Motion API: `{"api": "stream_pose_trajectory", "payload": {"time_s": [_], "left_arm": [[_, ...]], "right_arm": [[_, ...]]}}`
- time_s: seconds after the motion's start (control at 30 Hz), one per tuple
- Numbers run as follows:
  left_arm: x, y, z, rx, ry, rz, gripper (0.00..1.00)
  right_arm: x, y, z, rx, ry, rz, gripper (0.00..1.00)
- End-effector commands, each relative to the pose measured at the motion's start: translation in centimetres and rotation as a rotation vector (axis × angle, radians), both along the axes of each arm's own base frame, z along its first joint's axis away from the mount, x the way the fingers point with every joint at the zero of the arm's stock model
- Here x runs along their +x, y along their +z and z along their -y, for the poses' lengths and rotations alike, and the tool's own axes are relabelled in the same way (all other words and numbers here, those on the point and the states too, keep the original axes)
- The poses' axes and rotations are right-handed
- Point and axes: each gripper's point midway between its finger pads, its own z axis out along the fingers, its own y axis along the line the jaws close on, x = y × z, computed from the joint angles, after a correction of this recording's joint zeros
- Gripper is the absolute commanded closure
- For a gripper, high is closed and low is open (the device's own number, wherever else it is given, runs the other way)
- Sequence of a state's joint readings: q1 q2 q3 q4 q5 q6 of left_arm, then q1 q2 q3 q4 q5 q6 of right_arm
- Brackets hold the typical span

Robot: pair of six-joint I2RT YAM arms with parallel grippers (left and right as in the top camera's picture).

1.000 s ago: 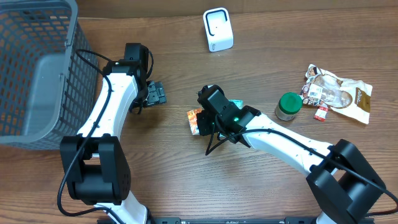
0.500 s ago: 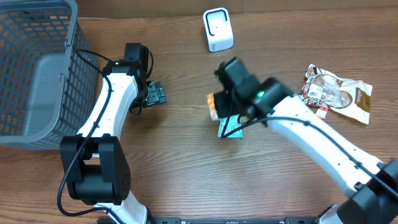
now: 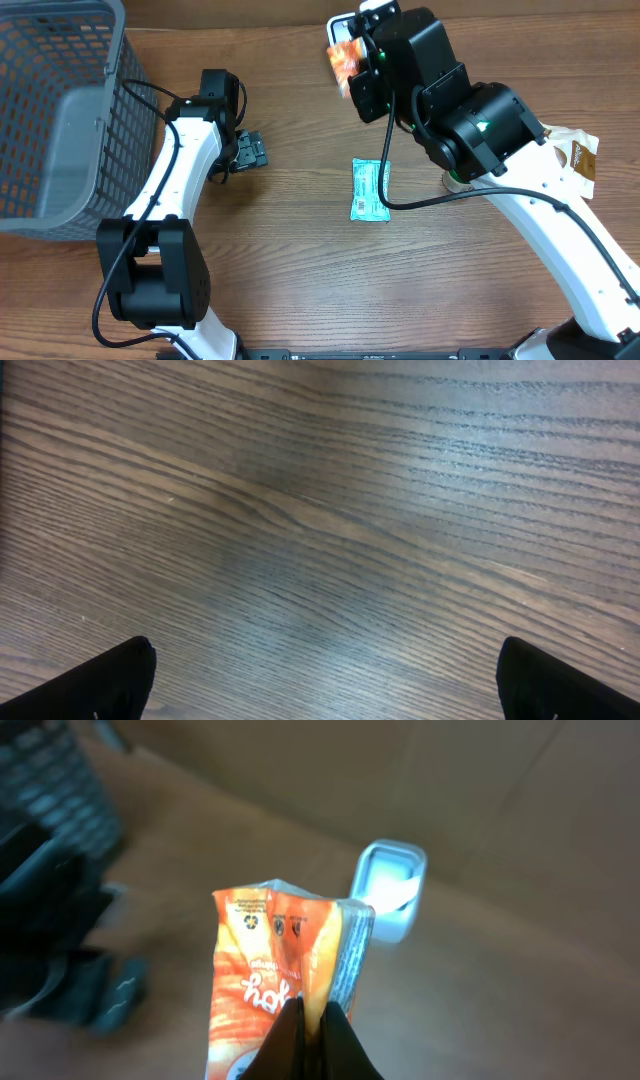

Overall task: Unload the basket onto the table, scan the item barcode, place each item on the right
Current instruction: 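Lift the orange packet up to the white scanner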

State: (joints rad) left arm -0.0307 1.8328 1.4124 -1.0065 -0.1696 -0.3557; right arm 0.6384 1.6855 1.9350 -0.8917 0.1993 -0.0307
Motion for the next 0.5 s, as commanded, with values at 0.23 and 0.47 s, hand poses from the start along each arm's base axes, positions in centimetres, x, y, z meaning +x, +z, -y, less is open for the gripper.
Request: {"api": "stream_pose_trajectory", "payload": {"time_s": [0.23, 0.47], "left_arm": [[-0.1, 0.4, -0.2, 0.015, -0.011, 0.009, 0.00], [-0.1, 0.4, -0.2, 0.015, -0.011, 0.009, 0.00]], "right_arm": [[8.7, -1.4, 0.3, -0.438, -0.027, 0.305, 0.96], [13.9, -5.2, -1.0, -0.521, -0.015, 0.378, 0.96]]}}
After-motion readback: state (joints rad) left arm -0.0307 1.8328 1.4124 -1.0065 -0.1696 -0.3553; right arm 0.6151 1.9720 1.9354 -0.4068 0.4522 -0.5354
